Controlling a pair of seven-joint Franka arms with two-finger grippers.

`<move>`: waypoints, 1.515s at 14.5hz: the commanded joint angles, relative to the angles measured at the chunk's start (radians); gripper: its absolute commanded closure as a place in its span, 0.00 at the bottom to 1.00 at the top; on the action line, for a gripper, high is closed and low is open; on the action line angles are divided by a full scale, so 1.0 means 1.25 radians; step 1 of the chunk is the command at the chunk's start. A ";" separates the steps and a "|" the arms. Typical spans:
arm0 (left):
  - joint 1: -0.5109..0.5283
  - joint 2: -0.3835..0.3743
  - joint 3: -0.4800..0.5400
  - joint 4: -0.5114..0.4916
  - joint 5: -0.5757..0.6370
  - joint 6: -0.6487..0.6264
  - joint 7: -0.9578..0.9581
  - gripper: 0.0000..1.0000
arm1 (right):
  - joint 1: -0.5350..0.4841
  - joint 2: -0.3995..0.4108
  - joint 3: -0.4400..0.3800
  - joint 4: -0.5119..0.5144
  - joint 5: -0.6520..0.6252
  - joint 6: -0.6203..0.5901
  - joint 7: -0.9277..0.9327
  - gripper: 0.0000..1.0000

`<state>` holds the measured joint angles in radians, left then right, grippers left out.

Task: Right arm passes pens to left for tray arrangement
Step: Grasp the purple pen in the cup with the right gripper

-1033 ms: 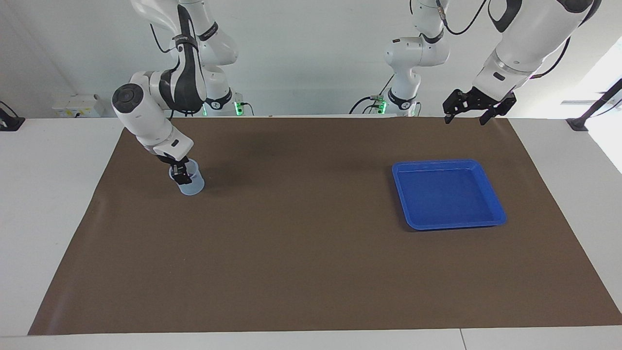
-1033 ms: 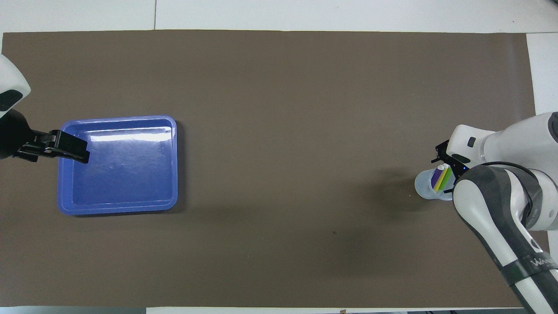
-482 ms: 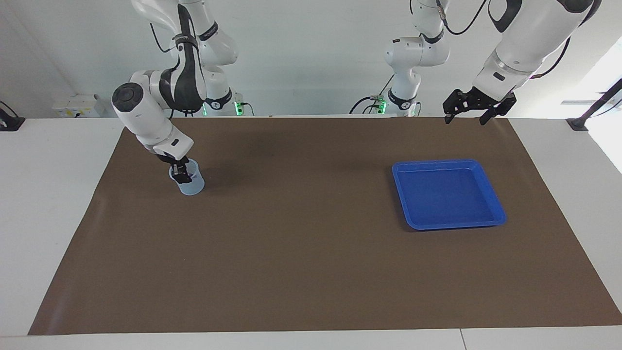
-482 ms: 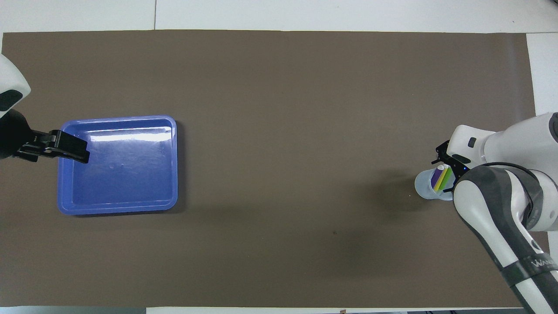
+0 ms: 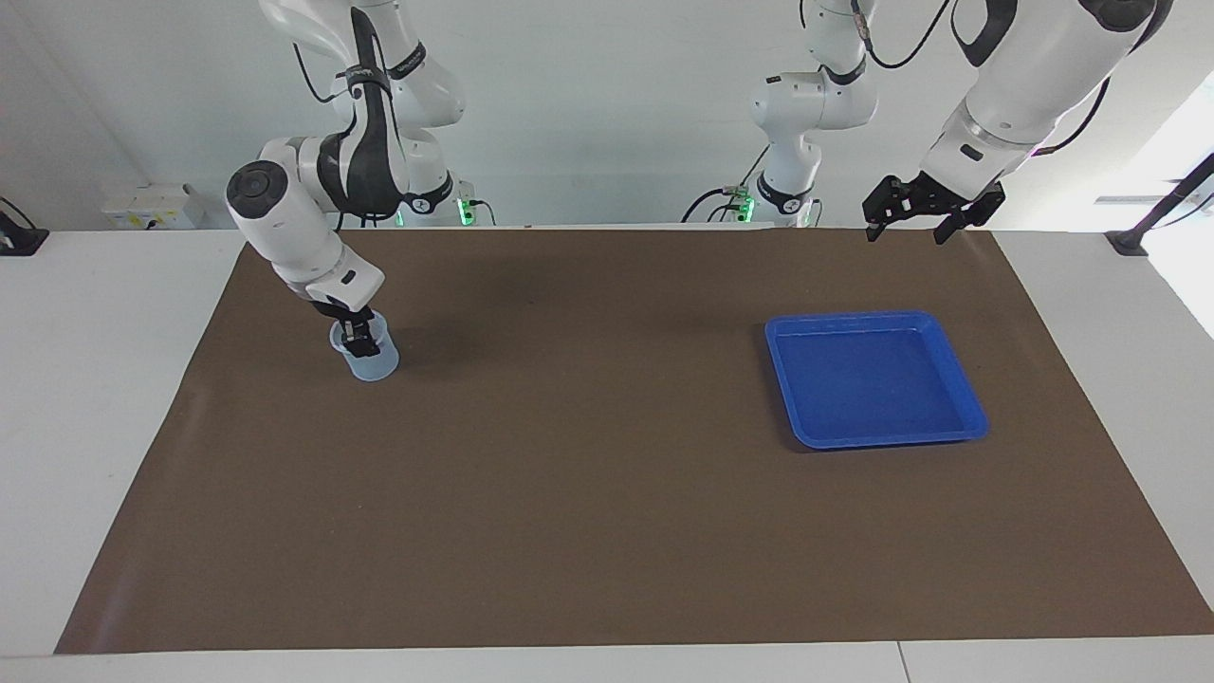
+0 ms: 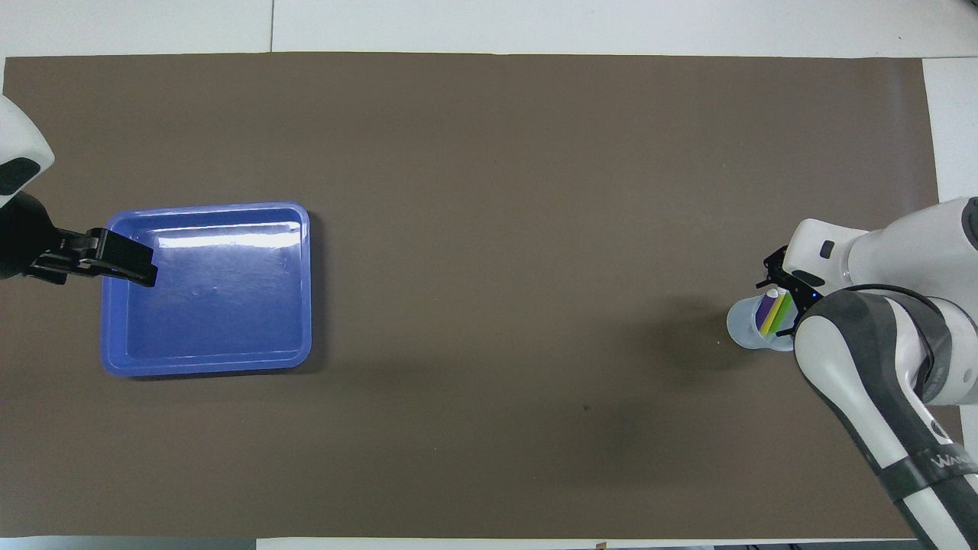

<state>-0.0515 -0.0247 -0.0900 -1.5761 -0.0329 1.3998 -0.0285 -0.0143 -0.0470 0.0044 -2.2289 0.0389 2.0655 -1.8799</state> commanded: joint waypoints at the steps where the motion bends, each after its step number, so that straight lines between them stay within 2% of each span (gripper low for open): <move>1: 0.001 -0.028 0.005 -0.026 -0.004 -0.003 -0.001 0.00 | -0.001 -0.019 0.003 -0.017 -0.002 0.015 0.012 0.29; 7: 0.001 -0.032 0.005 -0.035 -0.006 0.002 -0.001 0.00 | -0.006 -0.018 0.001 -0.016 -0.002 0.013 0.007 0.25; 22: 0.001 -0.033 0.005 -0.040 -0.006 0.004 0.001 0.00 | -0.019 -0.020 0.001 -0.021 0.000 0.004 -0.001 0.26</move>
<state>-0.0515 -0.0313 -0.0900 -1.5901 -0.0329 1.3996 -0.0291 -0.0224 -0.0479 -0.0006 -2.2293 0.0389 2.0655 -1.8789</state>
